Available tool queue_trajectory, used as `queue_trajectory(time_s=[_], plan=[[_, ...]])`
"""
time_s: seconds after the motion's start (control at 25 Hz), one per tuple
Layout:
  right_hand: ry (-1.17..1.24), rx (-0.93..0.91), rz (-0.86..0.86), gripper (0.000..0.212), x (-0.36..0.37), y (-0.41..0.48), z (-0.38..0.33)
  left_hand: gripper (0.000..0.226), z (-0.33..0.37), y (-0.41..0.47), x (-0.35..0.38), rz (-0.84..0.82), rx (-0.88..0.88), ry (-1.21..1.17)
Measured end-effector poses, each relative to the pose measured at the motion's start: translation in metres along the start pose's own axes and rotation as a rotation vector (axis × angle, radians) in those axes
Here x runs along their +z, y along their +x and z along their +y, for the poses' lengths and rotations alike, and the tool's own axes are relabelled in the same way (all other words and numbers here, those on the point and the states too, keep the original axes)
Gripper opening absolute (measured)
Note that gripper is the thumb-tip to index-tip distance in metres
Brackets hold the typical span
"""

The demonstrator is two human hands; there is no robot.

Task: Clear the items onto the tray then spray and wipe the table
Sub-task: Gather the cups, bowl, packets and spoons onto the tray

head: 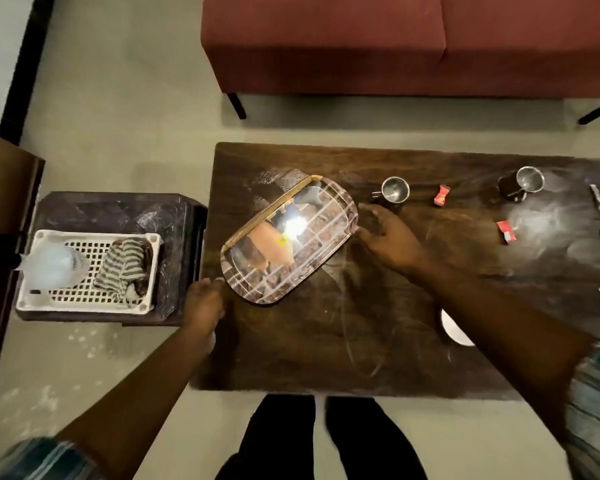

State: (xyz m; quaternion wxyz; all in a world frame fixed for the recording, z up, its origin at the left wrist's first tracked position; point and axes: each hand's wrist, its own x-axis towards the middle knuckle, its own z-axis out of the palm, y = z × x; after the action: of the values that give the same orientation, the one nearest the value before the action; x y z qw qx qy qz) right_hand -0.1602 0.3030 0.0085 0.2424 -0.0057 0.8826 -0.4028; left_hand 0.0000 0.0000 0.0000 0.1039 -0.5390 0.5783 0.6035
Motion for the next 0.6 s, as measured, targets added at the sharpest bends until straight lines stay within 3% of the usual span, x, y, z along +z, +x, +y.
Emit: queue_trajectory(time_s=[0.12, 0.32, 0.44, 0.6], plan=[[0.003, 0.001, -0.057, 0.072, 0.024, 0.062, 0.028, 0.049, -0.013, 0.044, 0.018, 0.081, -0.009, 0.025], [-0.259, -0.075, -0.048, 0.07, 0.041, 0.103, -0.002, 0.042, -0.036, 0.08, 0.034, 0.187, -0.015, 0.028], [-0.392, -0.057, -0.069, 0.071, 0.052, 0.123, 0.006, 0.017, -0.045, 0.082, 0.043, 0.209, -0.027, 0.002], [-0.437, 0.017, -0.007, 0.051, 0.052, 0.129, 0.008, 0.034, -0.041, 0.072, 0.049, 0.267, 0.061, 0.032]])
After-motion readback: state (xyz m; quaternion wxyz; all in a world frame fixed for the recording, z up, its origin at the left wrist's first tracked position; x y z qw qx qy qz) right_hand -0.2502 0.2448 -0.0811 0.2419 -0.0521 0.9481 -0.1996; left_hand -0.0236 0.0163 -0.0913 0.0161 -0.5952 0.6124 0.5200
